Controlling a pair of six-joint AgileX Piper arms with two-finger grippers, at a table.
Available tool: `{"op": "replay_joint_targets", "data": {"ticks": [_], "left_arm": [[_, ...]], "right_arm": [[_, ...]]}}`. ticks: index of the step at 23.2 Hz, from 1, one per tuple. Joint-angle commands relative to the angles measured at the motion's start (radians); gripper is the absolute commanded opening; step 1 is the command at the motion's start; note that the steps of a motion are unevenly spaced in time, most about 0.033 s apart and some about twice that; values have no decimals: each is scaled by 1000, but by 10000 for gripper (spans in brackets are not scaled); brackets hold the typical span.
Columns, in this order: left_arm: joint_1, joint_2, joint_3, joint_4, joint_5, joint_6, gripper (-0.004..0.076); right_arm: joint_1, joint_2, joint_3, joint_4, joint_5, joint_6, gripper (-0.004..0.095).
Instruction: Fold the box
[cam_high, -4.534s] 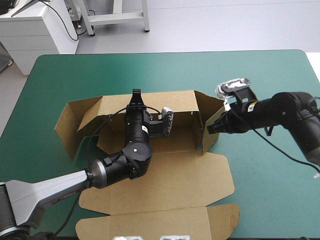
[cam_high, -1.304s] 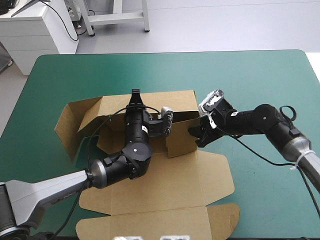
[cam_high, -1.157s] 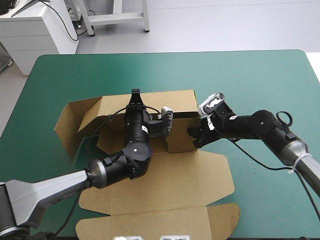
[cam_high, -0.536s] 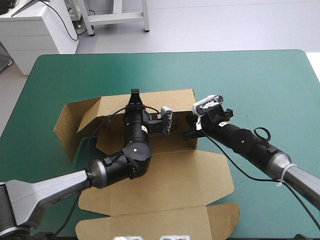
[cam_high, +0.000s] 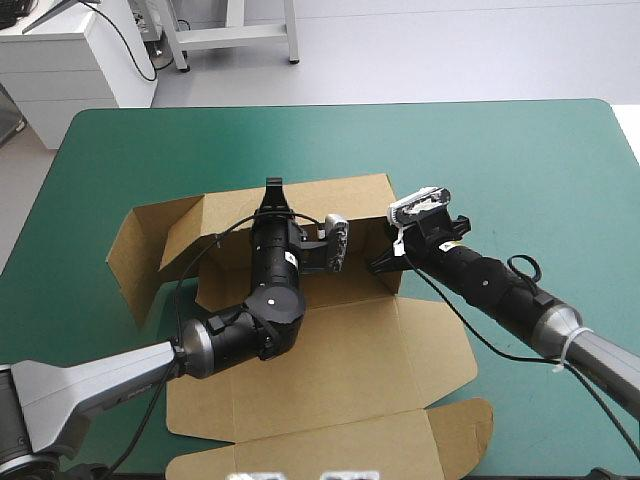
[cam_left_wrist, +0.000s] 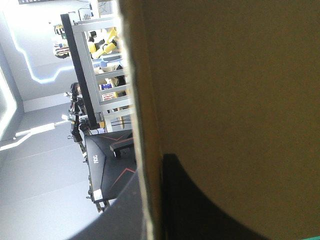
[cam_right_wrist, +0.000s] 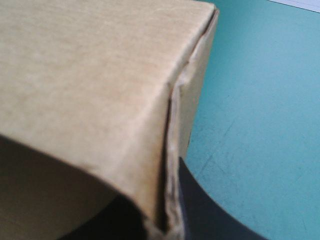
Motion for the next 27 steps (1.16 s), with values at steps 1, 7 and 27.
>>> {"op": "replay_joint_targets", "data": {"ticks": [1, 7, 27], "left_arm": [[0, -39, -21, 44, 13, 10, 43], [0, -39, -21, 39, -61, 2, 175], [-381, -39, -21, -265, 10, 144, 78]], "right_arm": [[-2, -34, -27, -4, -65, -19, -18], [-5, -16, -27, -4, -110, -35, -20], [-276, 241, -461, -455, 428, 481, -15]]}}
